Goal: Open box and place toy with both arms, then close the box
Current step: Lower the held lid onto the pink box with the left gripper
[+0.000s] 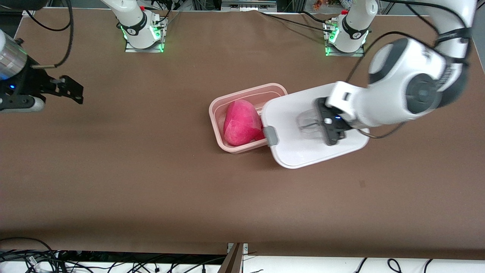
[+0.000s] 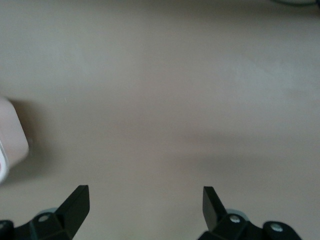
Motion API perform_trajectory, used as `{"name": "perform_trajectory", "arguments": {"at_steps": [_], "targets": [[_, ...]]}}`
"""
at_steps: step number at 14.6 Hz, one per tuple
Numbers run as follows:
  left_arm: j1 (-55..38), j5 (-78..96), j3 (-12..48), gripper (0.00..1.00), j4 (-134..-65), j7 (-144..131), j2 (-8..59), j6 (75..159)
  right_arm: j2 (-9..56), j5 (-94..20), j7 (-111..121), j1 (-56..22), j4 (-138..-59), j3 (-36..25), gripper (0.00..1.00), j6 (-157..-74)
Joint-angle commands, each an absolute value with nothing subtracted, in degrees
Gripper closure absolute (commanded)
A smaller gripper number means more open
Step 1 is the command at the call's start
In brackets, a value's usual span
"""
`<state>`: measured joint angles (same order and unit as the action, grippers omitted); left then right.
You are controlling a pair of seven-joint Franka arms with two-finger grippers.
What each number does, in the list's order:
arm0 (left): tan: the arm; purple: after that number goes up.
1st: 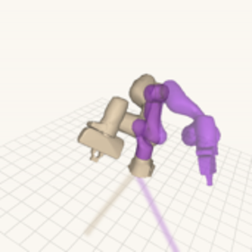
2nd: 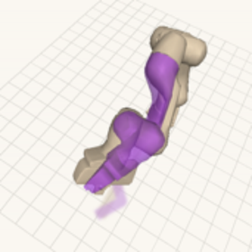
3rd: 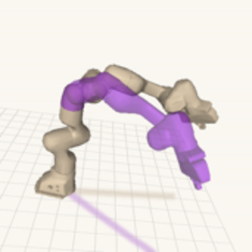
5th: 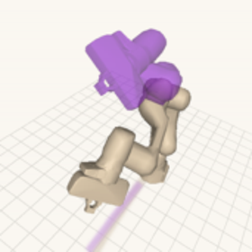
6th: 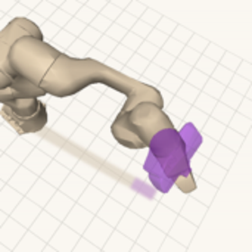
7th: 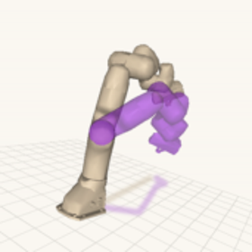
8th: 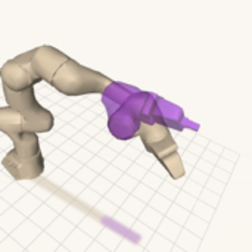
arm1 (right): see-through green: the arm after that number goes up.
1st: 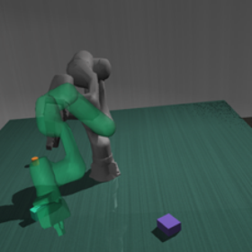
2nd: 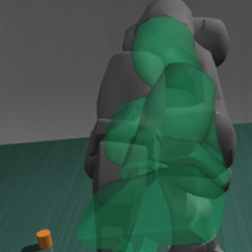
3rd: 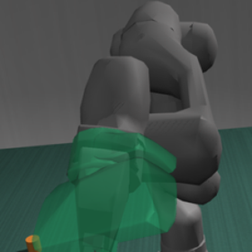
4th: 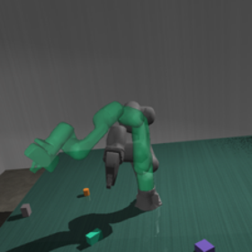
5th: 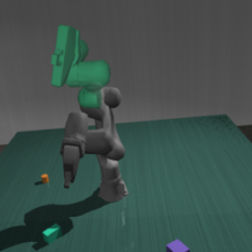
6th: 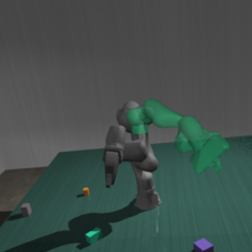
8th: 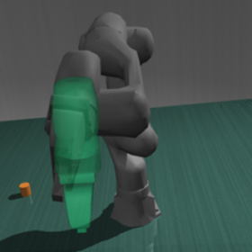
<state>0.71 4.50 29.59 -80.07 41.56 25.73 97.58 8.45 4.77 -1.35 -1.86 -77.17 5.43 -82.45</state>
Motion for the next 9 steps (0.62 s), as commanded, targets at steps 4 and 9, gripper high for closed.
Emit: {"name": "perform_trajectory", "arguments": {"at_steps": [4,9], "targets": [[-13.34,1.51,29.00,1.00,-82.44,26.46,29.34,106.08,5.98,0.71,3.78,-0.71,-81.47,1.15,0.00,-78.23],[-16.26,-3.07,29.18,1.00,-83.32,23.55,32.69,109.32,5.98,1.41,4.22,-0.62,-81.83,0.88,0.00,-76.12]]}}
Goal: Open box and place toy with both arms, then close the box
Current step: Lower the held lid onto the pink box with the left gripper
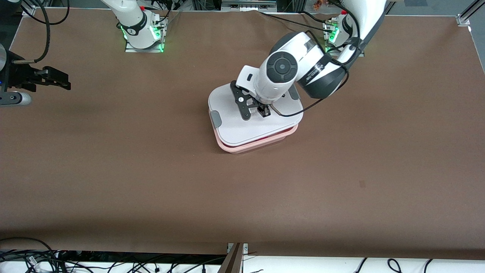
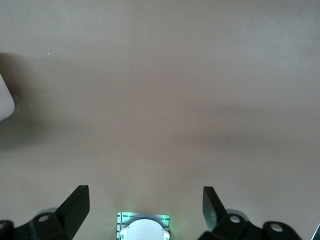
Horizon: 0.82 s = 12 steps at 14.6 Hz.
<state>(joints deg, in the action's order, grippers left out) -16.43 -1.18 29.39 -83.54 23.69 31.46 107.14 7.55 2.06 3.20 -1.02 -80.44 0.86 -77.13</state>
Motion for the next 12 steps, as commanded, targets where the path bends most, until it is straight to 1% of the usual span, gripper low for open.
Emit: {"name": "perform_trajectory", "arguments": {"at_steps": [1,3,12], "targets": [[-16.43,-3.16,29.09,1.00,-83.32,23.73,34.35,110.81,5.98,1.84,5.61,-0.62,-81.83,0.88,0.00,-75.59],[-18.10,-3.16,29.00,1.00,-83.50,23.12,35.77,113.72,6.15,2.37,7.29,-0.53,-81.74,0.62,0.00,-75.85],[-17.31,-5.54,29.09,1.00,-85.08,28.39,35.24,111.36,8.35,3.52,6.33,-0.53,-80.33,0.35,0.00,-76.11]]}}
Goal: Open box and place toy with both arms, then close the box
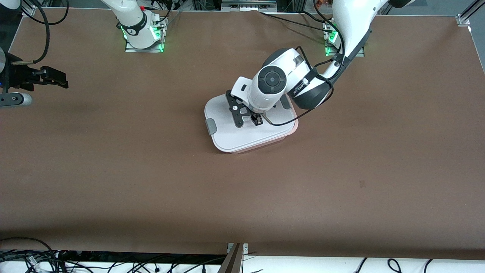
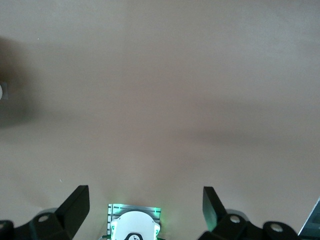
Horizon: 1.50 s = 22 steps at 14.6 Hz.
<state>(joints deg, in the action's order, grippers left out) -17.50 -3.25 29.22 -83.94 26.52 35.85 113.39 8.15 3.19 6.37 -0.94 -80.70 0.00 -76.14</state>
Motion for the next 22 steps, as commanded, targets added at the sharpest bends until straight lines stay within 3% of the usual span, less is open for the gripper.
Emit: {"name": "perform_trajectory", "arguments": {"at_steps": [1,7,22], "targets": [[-17.23,-5.71,29.00,1.00,-85.08,28.39,35.24,111.01,8.44,3.52,6.33,-0.61,-80.25,0.35,0.00,-76.29],[-16.35,-6.33,28.92,1.00,-84.90,28.39,34.19,106.35,8.88,3.34,6.24,-0.62,-79.72,0.35,0.00,-76.29],[-14.68,-5.27,29.18,1.00,-82.97,30.59,33.05,104.33,9.67,1.58,7.12,1.84,-79.72,0.09,0.00,-76.29]]}}
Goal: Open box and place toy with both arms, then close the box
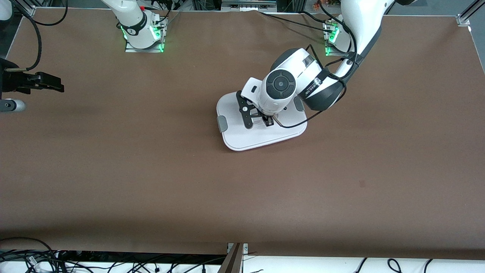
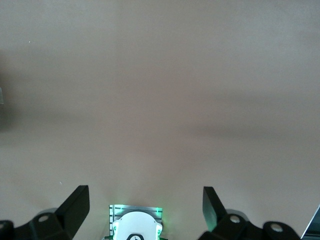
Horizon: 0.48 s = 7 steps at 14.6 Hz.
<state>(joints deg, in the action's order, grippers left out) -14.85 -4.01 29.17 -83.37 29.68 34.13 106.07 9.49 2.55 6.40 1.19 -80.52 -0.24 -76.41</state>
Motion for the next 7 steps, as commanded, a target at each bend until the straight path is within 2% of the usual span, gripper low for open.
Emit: {"name": "perform_trajectory", "arguments": {"at_steps": [1,7], "targets": [[-14.68,-5.19,29.18,1.00,-83.06,30.59,33.05,104.07,9.67,1.58,7.21,1.85,-79.72,0.09,0.00,-76.29],[-15.12,-6.06,29.09,1.00,-84.29,30.41,33.92,104.68,9.67,1.58,7.29,1.85,-79.72,0.09,0.00,-76.29]]}}
